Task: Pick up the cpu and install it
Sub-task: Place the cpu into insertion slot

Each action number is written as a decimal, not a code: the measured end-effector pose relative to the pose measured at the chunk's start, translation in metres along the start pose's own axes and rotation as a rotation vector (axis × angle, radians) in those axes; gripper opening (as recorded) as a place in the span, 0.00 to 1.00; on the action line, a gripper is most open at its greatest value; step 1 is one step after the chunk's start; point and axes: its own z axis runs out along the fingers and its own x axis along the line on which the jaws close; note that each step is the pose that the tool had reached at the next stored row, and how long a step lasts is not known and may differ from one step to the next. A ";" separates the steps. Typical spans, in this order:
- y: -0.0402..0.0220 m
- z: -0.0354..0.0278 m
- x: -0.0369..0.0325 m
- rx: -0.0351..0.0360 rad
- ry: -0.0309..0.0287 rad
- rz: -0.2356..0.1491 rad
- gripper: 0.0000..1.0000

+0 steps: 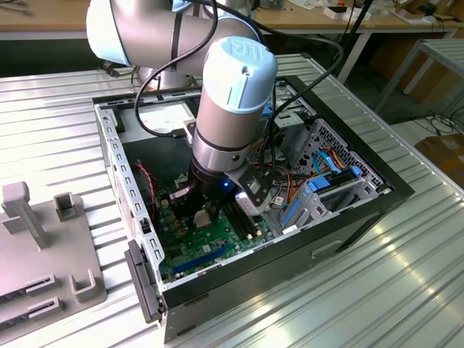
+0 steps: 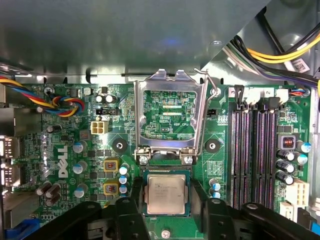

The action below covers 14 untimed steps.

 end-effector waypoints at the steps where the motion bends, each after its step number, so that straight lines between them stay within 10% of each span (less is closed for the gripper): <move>1: 0.0000 -0.0001 -0.0001 0.0005 0.0003 0.000 0.54; 5: -0.0002 -0.0011 -0.0001 0.0013 0.0008 0.000 0.60; 14: 0.0000 -0.0281 0.0002 0.0011 0.0133 0.000 0.60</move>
